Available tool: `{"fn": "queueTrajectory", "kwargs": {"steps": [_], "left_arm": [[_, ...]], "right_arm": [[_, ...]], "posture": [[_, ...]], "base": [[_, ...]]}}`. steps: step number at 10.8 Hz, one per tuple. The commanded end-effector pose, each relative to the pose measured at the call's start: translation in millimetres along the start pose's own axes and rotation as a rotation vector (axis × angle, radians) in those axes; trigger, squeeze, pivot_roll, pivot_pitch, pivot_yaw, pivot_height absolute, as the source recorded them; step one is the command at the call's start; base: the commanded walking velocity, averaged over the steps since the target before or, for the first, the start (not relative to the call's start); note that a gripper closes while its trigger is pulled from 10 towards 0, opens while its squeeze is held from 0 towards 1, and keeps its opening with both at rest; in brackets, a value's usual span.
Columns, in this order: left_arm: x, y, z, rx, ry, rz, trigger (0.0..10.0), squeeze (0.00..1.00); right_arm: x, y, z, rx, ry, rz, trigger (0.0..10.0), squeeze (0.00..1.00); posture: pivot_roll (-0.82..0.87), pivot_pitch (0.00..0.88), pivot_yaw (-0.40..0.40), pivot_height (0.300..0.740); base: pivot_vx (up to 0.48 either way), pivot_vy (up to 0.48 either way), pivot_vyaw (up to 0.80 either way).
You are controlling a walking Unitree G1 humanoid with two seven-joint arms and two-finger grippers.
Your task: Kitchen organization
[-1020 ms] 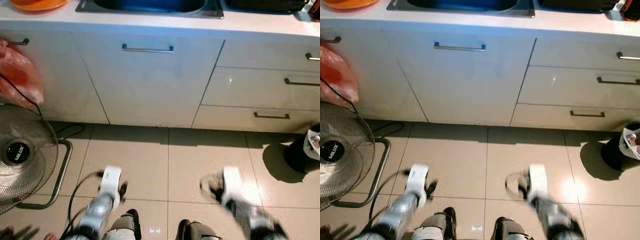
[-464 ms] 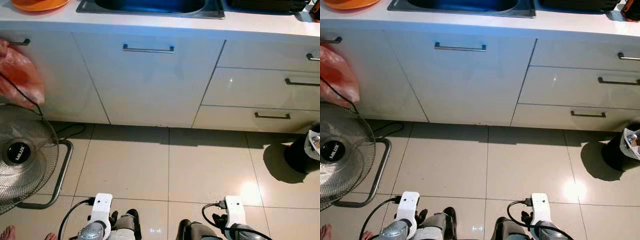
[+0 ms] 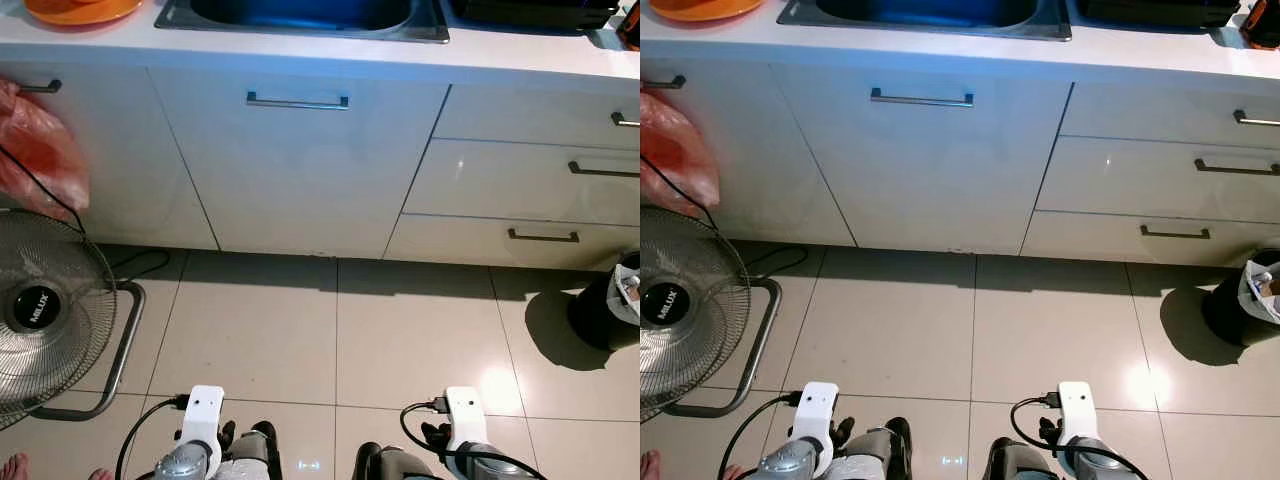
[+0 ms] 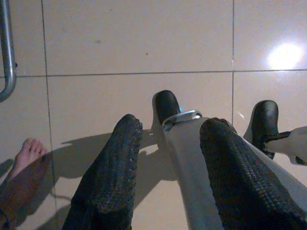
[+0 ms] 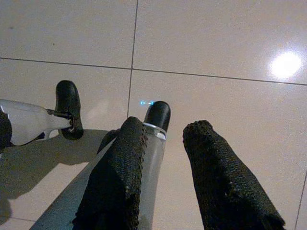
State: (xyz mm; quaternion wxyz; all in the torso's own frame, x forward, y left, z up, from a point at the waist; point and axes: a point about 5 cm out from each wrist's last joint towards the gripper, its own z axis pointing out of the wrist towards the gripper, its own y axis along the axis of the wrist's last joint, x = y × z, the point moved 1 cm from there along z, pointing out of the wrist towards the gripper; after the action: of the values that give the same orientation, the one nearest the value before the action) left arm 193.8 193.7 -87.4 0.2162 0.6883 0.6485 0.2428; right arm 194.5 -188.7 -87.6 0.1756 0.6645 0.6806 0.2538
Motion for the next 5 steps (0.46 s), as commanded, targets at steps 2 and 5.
{"fn": "queueTrajectory", "kwargs": {"steps": [2, 5], "left_arm": [[3.7, -16.9, -3.6, 0.055, 0.019, 0.004, 10.0, 0.00], [3.9, -16.8, -3.5, 0.057, 0.023, -0.001, 10.0, 0.00]], "right_arm": [[-2.5, -10.5, -1.8, 0.037, -0.013, 0.007, 10.0, 0.00], [-3.1, -8.4, -1.5, 0.036, -0.014, 0.001, 10.0, 0.00]], "posture": [[0.02, 0.160, -0.017, 0.740], [0.02, 0.153, -0.021, 0.740]], "base": [[0.000, 0.000, 0.00], [0.000, 0.000, 0.00]]}}
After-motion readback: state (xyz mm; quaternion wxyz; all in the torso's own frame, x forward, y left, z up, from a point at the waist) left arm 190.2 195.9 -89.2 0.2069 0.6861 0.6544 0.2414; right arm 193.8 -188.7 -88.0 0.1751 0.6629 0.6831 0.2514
